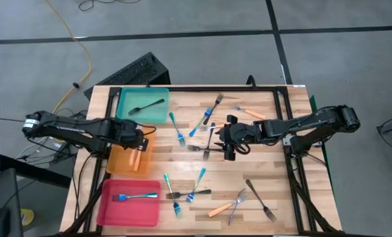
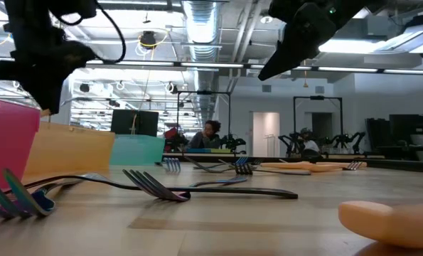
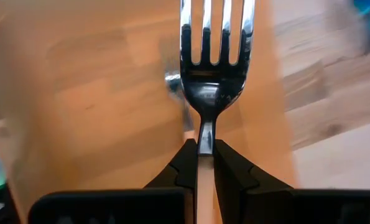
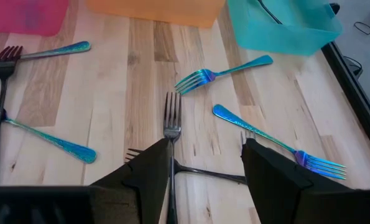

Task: Sort silverware by color (type)
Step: Put the orange fork into the orange bin

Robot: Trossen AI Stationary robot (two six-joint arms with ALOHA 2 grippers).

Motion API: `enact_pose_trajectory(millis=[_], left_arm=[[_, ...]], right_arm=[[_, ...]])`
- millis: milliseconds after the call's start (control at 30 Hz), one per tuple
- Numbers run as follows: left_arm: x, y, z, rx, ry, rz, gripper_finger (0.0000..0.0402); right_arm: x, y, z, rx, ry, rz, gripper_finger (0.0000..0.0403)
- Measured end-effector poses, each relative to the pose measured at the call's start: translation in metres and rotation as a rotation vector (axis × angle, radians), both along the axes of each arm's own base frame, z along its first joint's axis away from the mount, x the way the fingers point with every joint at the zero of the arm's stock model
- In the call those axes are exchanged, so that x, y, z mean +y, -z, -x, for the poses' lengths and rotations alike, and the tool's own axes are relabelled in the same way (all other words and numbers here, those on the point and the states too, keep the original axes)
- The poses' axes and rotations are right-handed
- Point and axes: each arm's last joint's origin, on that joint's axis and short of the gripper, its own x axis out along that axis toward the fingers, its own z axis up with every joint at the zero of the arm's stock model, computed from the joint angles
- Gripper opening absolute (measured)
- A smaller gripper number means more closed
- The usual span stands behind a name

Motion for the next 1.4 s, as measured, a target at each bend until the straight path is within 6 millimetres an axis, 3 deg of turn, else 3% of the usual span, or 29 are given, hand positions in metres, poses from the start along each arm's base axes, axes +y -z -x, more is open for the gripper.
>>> enact_pose_trajectory(millis=[367,667,1000,1400], left_arm=[[-0.002,0.032,0.005,0.022,-0.006,0.089,0.0012],[-0.003,0.036,0.004,0.025,0.012,0.116,0.0011],[0.004,0.053,-0.009,0.155,0.08,0.147,0.0011],[0.016,0.058,-0.018,0.114,0.066,0.144,0.001]], right_arm=[[0.0,0.0,0.0,-0.001,0.0,0.0,0.0221],[0.0,0.0,0.0,-0.003,0.0,0.0,0.0221],[0.0,-0.001,-0.001,-0.008,-0.001,0.0,0.0221],[0.0,-0.001,-0.001,-0.008,-0.001,0.0,0.0221]])
